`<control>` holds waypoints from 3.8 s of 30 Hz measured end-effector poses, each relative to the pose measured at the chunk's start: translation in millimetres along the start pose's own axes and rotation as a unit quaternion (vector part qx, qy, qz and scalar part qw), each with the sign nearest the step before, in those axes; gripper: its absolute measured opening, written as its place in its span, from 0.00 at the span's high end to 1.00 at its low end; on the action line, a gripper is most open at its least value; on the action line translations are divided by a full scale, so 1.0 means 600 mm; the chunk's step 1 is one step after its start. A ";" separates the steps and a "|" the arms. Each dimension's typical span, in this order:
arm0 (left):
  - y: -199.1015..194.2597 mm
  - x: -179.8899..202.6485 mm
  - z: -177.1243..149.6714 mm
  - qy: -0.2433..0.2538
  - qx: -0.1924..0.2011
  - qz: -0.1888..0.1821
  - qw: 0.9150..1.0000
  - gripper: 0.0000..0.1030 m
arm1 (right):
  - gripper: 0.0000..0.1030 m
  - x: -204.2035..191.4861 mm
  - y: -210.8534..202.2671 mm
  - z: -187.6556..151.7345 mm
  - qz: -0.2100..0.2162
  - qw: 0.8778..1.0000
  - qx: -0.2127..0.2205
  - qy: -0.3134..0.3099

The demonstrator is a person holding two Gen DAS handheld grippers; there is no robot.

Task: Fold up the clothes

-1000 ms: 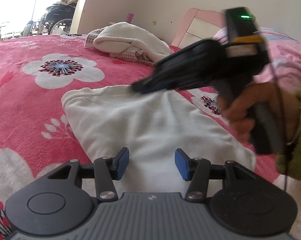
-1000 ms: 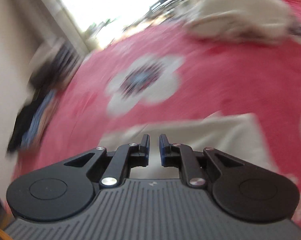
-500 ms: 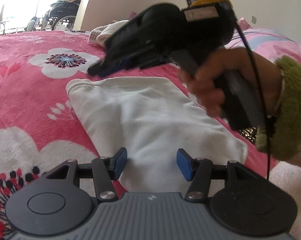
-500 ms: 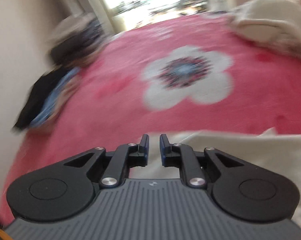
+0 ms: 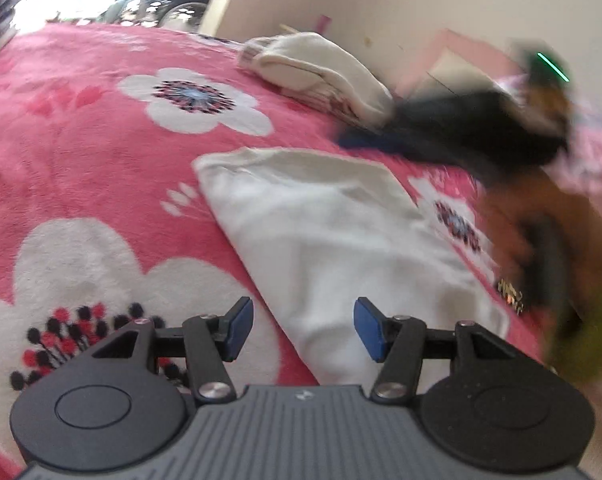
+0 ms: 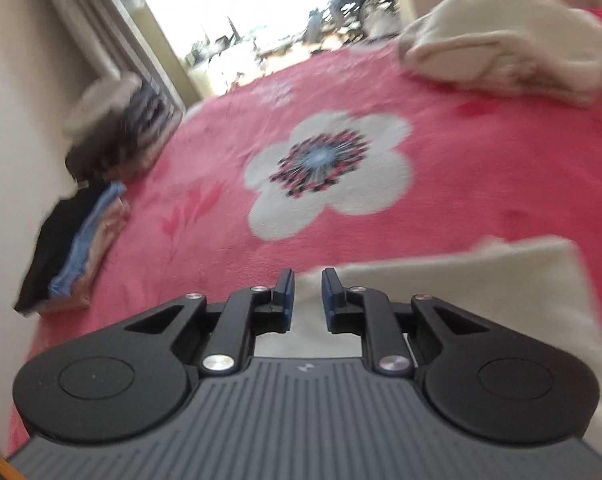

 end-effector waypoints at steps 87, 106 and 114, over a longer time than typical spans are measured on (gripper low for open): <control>0.177 0.044 0.085 0.112 -0.068 0.113 0.985 0.42 | 0.85 0.020 -0.125 -0.261 -0.163 0.983 -0.060 -0.053; 0.183 0.042 0.082 0.100 -0.062 0.124 0.985 0.39 | 0.80 0.086 -0.110 -0.241 -0.177 0.982 -0.058 0.017; 0.135 0.082 0.091 0.099 -0.031 0.120 0.987 0.40 | 0.80 0.086 -0.113 -0.241 -0.177 0.982 -0.056 0.026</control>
Point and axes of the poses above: each gripper's, at about its wrist camera, not at the fingertips, and y roughly the way its jaws point, x to its right, z to its top, the point moved 1 cm from there along y, roughly the way its jaws point, and after that the axes turned 14 degrees about -z, right-handed, at the moved point
